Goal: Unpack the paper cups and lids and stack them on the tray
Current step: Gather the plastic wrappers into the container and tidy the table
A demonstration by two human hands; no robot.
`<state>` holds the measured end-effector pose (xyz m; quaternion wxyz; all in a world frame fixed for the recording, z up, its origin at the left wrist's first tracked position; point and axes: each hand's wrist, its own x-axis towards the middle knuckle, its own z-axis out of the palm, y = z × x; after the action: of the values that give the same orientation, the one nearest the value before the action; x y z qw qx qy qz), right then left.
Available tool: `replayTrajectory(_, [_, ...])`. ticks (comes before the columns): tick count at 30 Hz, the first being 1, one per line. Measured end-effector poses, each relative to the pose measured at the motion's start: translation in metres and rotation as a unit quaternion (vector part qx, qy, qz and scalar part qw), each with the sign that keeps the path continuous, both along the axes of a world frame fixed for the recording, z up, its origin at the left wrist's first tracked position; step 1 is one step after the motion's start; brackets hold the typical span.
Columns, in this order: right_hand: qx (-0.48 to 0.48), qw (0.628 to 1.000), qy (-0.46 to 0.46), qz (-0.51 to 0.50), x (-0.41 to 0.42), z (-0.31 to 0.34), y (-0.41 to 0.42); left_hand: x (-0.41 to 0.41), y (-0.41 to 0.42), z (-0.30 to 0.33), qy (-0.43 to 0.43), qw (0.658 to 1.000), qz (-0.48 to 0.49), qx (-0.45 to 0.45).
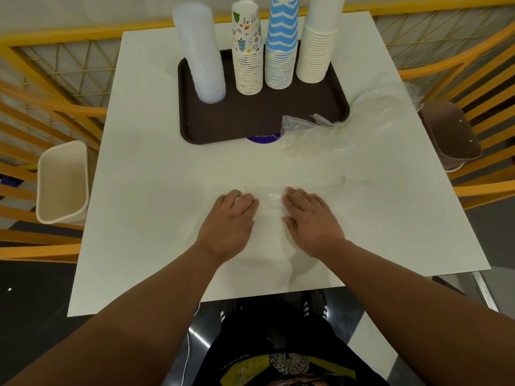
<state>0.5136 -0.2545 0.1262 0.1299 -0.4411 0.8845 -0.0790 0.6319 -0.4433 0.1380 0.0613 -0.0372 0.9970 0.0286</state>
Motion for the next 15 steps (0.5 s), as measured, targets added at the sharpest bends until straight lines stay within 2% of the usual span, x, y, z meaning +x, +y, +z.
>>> replayTrajectory(3, [-0.064, 0.997, 0.031, -0.003, -0.008, -0.004, 0.005, -0.001, 0.004, -0.005, 0.050, 0.997, 0.006, 0.057])
replayTrajectory(5, [-0.107, 0.994, 0.037, -0.007, -0.016, -0.005, 0.008, -0.002, -0.001, -0.007, 0.050, 0.995, 0.020, 0.078])
replayTrajectory(8, [-0.099, 0.994, 0.033, -0.032, -0.025, -0.002, 0.009, -0.005, -0.009, -0.003, 0.042, 0.989, 0.062, 0.131])
replayTrajectory(11, [-0.070, 0.991, 0.005, -0.111, -0.035, 0.004, -0.001, -0.015, -0.008, 0.004, 0.044, 0.968, 0.153, 0.195])
replayTrajectory(12, [-0.056, 0.991, 0.001, -0.123, -0.037, 0.004, -0.004, -0.017, -0.008, 0.004, 0.036, 0.968, 0.164, 0.189])
replayTrajectory(15, [-0.043, 0.992, 0.009, -0.114, -0.039, 0.005, -0.008, -0.023, -0.003, 0.003, 0.052, 0.989, 0.106, 0.083])
